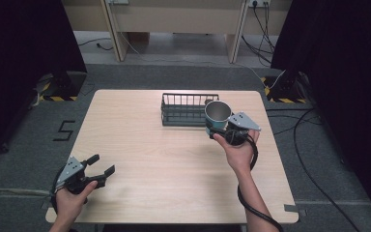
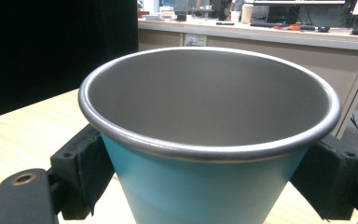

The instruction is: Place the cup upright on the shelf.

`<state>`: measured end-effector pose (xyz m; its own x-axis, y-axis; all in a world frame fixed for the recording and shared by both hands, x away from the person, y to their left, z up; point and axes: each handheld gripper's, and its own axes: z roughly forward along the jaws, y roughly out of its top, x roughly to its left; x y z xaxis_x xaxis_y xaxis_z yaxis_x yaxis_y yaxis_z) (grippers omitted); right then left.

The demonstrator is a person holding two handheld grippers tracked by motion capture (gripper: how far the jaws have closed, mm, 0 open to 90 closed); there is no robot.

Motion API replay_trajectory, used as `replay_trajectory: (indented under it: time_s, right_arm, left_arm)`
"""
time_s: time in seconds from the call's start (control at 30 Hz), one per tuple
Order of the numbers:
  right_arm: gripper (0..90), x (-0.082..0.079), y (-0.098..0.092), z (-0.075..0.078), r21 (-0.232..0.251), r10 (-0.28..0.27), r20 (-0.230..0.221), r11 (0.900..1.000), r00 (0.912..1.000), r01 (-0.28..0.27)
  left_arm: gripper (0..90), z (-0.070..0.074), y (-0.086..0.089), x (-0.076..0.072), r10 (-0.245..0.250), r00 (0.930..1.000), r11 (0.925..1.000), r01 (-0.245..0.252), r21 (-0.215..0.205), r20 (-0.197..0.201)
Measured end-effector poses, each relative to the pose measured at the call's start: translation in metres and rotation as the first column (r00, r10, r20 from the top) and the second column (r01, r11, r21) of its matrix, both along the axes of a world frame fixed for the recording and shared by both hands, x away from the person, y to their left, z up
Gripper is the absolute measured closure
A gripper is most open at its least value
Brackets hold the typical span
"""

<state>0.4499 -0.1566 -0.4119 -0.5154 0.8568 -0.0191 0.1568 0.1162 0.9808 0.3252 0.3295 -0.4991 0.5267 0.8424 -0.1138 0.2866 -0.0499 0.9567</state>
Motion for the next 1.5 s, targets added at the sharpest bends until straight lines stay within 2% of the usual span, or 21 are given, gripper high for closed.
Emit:
replay_trajectory:
  time_s: [0.67,1.2,1.5]
  right_arm:
    - [15.7,0.023,0.014,0.009,0.004,0.007,0.001,1.0,1.0,-0.007]
    - [15.7,0.04,0.023,0.011,0.014,0.004,-0.013,1.0,0.9999,-0.004]
    - [15.7,0.05,0.031,0.017,0.022,0.007,-0.009,1.0,0.9999,-0.006]
  left_arm:
    - [16.6,0.0,0.0,0.0,-0.001,1.0,1.0,0.001,-0.003,-0.002]
    - [16.6,0.0,0.0,0.0,-0.001,1.0,1.0,0.001,-0.007,-0.002]
    - [16.6,0.0,0.001,0.0,0.0,1.0,1.0,0.0,-0.009,0.0]
